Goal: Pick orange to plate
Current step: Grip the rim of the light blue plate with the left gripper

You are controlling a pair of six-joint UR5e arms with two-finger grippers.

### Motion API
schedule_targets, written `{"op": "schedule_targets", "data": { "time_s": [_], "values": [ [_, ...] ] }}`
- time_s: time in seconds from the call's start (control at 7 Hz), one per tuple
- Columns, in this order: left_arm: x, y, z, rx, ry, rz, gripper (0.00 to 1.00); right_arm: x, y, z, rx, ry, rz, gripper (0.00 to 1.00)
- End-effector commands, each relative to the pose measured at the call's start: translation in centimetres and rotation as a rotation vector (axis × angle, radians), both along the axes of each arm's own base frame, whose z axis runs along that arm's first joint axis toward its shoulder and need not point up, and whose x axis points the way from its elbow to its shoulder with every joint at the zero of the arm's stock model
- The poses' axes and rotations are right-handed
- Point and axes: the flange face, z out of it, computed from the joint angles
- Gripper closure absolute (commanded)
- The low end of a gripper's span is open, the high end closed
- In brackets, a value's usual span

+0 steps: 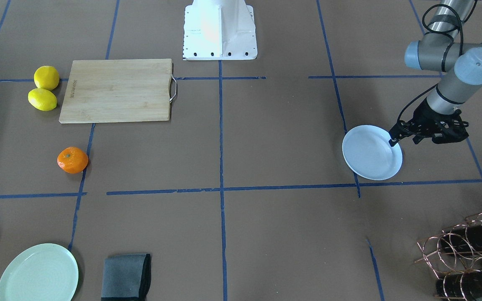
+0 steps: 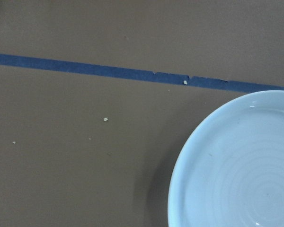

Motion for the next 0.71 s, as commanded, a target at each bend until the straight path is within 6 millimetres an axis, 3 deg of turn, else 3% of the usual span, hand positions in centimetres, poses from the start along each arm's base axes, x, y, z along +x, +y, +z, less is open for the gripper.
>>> {"op": "schedule_targets", "data": {
  "time_s": [0.0,0.43,0.57],
  "values": [
    [0.79,-0.46,0.02,0.001,-0.003,0.001,0.28,-0.01,-0.09,-0.10,-0.002,-0.001,0.000,0.00],
    [1.23,-0.20,-0.06,-0.001,-0.001,0.009,0.45,0.06,-0.08,-0.11,-0.002,-0.002,0.001,0.00],
    [1.23,-0.19,-0.15,0.000,0.000,0.009,0.57,-0.02,-0.09,-0.19,0.000,-0.002,0.000,0.00]
  ]
}}
